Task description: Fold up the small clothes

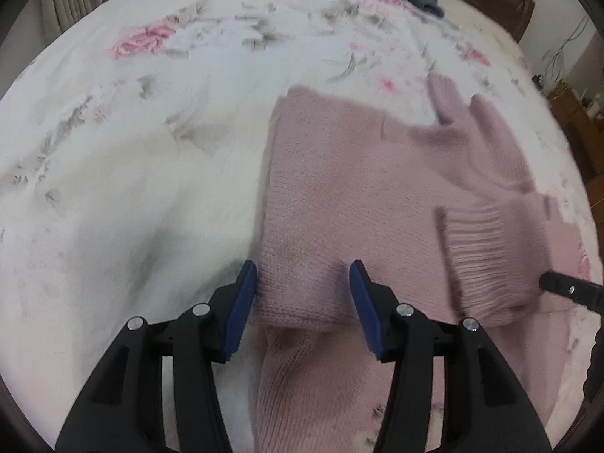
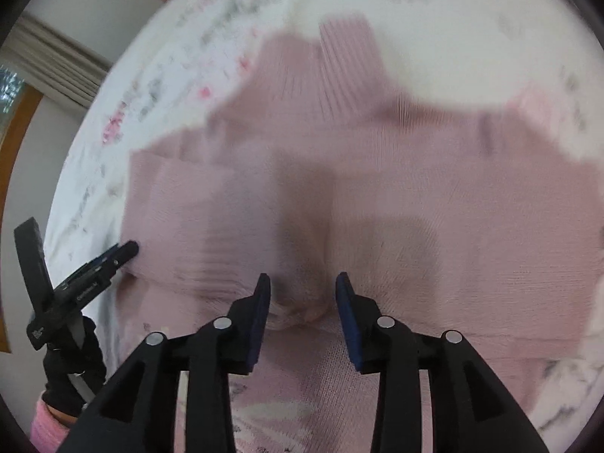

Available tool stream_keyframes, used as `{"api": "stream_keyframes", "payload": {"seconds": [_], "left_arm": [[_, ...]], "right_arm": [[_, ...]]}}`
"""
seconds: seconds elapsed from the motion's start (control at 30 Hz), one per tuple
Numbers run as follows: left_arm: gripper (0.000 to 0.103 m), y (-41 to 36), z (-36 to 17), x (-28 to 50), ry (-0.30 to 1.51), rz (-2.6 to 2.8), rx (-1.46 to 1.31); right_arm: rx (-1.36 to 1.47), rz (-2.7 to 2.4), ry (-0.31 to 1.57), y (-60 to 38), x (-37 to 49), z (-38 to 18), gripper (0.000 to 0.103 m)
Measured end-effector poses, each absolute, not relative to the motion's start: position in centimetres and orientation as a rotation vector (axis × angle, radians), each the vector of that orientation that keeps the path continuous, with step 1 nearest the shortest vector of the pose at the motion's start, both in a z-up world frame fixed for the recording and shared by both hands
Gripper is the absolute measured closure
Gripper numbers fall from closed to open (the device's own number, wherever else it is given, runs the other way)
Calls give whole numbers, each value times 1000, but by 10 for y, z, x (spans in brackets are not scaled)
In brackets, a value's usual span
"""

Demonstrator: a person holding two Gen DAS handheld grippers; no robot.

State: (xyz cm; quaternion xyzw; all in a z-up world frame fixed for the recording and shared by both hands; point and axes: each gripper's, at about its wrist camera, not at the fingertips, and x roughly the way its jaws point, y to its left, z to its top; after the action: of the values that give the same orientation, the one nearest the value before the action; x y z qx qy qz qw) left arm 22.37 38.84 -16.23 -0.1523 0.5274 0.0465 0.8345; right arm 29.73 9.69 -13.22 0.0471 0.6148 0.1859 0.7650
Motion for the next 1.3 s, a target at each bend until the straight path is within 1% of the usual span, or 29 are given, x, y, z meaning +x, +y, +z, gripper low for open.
{"api": "stream_keyframes", "payload": {"seconds": [0.07,0.17,0.33,0.47,0.5,0.53,0.57,0.6,0.63,0.67,0.7,0.83,1.03,1.13,1.2,1.3], "left_arm": [[52,391,-152,220,1092,102,-313],[52,398,-141,214,1076,109,-326],[51,410,-132,207,1056,134,-337],[49,418,-129,202,1054,148,-339],[49,419,-130,201,1054,150,-340],[49,420,-130,200,1056,149,-341],[49,422,-131,200,1058,150,-343],[49,422,-132,200,1059,151,-345],[49,423,-133,199,1061,151,-348],[49,422,-133,199,1062,148,-356],[49,421,-133,200,1062,145,-360],[48,406,-131,205,1057,119,-346],[48,367,-135,221,1067,59,-308],[48,349,-138,229,1070,37,-290],[48,336,-141,235,1075,25,-265],[48,323,-148,243,1089,22,-232]], "right_arm": [[58,413,1278,109,291,-111,64],[52,513,1300,142,286,-103,62],[29,544,1395,196,289,-133,59],[2,489,1450,218,298,-159,47],[-18,475,1460,222,300,-166,45],[-38,467,1469,225,301,-172,45],[-53,462,1477,227,301,-176,47],[-74,444,1472,228,302,-179,58],[-104,422,1464,228,302,-180,65],[-102,426,1461,226,303,-179,70],[-81,441,1460,222,304,-178,87],[58,492,1450,190,305,-160,89],[174,507,1332,119,303,-102,89],[210,473,1291,77,304,-82,89],[250,443,1280,41,304,-74,89],[269,378,1281,7,306,-75,89]]}}
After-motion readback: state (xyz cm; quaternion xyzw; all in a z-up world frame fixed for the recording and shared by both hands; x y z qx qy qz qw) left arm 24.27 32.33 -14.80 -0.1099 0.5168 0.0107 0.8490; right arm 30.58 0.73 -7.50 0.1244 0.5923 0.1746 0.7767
